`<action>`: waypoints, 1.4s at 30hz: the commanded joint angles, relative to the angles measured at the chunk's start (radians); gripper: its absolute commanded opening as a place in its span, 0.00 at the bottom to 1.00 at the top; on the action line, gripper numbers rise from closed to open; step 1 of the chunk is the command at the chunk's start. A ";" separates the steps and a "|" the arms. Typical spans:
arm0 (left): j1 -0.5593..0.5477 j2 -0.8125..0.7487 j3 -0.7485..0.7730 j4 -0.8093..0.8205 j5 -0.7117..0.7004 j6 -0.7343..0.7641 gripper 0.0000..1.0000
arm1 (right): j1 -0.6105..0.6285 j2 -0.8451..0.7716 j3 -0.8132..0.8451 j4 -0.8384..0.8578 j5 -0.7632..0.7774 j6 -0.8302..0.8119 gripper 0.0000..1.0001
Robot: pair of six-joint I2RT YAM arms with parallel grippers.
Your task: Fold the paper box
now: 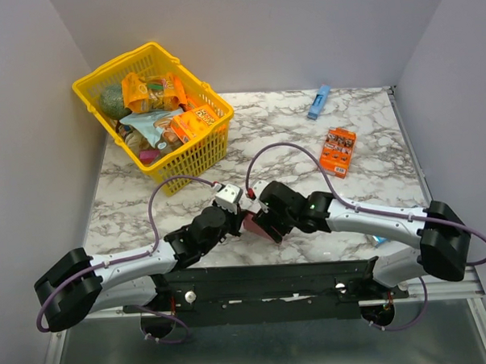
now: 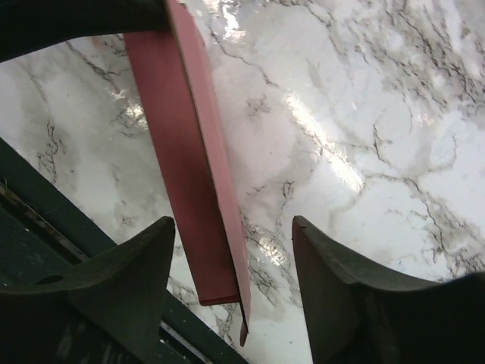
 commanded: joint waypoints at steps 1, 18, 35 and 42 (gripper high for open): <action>-0.014 0.019 0.007 -0.080 0.020 0.023 0.00 | 0.001 -0.069 0.061 -0.076 0.105 0.105 0.78; -0.023 0.068 0.060 -0.137 -0.003 0.022 0.00 | -0.002 -0.200 0.044 -0.302 0.146 0.374 0.52; -0.031 0.057 0.045 -0.129 -0.003 0.034 0.00 | 0.000 -0.144 0.040 -0.290 0.071 0.467 0.23; -0.032 0.051 0.043 -0.132 -0.006 0.031 0.00 | 0.000 -0.122 0.044 -0.310 0.057 0.492 0.19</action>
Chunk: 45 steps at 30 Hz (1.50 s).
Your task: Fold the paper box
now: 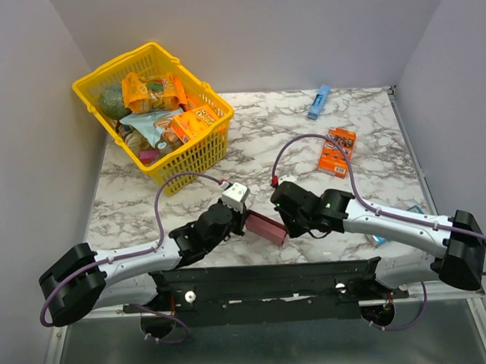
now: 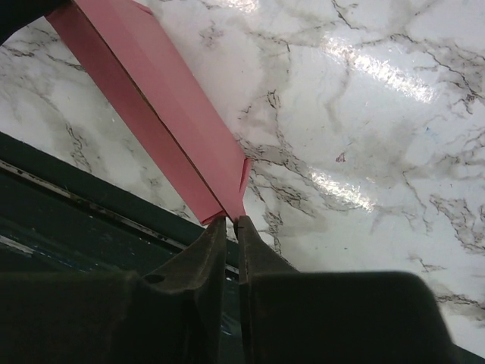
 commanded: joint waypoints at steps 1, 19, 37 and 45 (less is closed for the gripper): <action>-0.012 -0.003 -0.019 -0.078 -0.004 0.009 0.00 | 0.000 0.017 0.001 -0.042 -0.020 0.031 0.17; -0.035 -0.002 -0.023 -0.094 -0.048 -0.019 0.00 | -0.002 0.023 0.006 -0.021 -0.074 0.179 0.01; -0.116 0.029 -0.023 -0.099 -0.136 -0.085 0.00 | -0.042 0.035 -0.048 0.068 -0.069 0.407 0.01; -0.127 0.013 -0.039 -0.088 -0.138 -0.103 0.00 | -0.054 0.015 -0.048 0.074 -0.042 0.465 0.01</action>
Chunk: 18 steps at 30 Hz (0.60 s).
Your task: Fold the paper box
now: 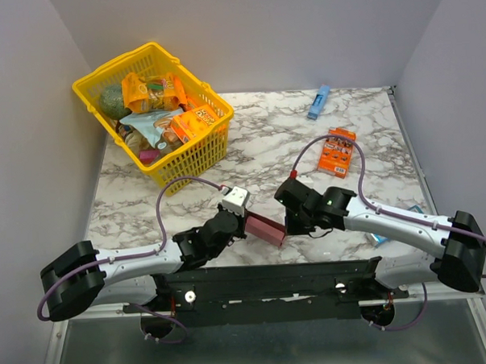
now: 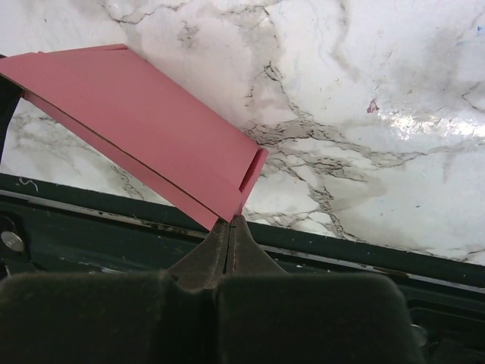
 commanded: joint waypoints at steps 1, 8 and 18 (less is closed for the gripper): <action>-0.028 0.006 -0.039 -0.072 0.043 -0.043 0.00 | -0.005 0.007 -0.024 0.094 0.010 0.073 0.01; -0.032 0.000 -0.055 -0.064 0.043 -0.058 0.00 | -0.008 0.000 -0.030 0.123 -0.006 0.109 0.00; -0.035 -0.008 -0.062 -0.064 0.026 -0.065 0.00 | -0.008 -0.003 -0.031 0.149 -0.039 0.134 0.00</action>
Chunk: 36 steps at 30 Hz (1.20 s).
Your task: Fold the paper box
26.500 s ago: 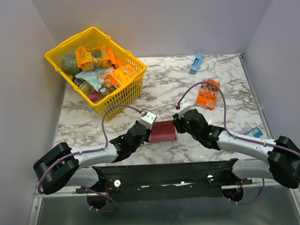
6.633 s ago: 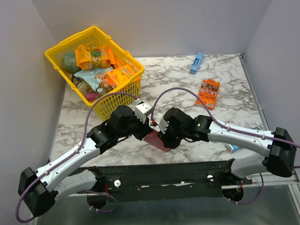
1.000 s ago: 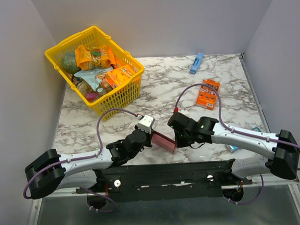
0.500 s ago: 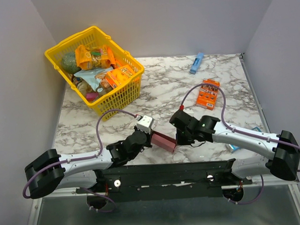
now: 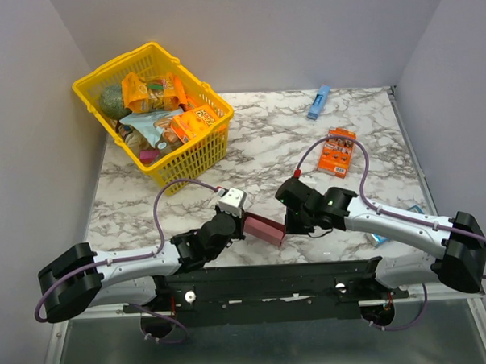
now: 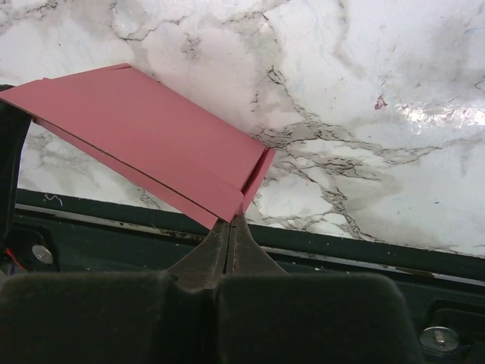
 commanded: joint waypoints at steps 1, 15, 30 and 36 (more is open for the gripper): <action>-0.027 0.019 -0.031 -0.081 0.047 -0.035 0.00 | -0.002 0.005 -0.026 0.131 -0.043 0.050 0.01; -0.028 0.041 -0.022 -0.078 0.047 -0.035 0.00 | -0.002 -0.006 -0.032 0.162 -0.052 0.076 0.00; -0.030 0.046 -0.023 -0.078 0.047 -0.036 0.00 | -0.002 -0.020 -0.031 0.173 -0.055 0.096 0.00; -0.031 0.041 -0.023 -0.083 0.044 -0.041 0.00 | -0.002 -0.025 -0.053 0.191 -0.063 0.108 0.00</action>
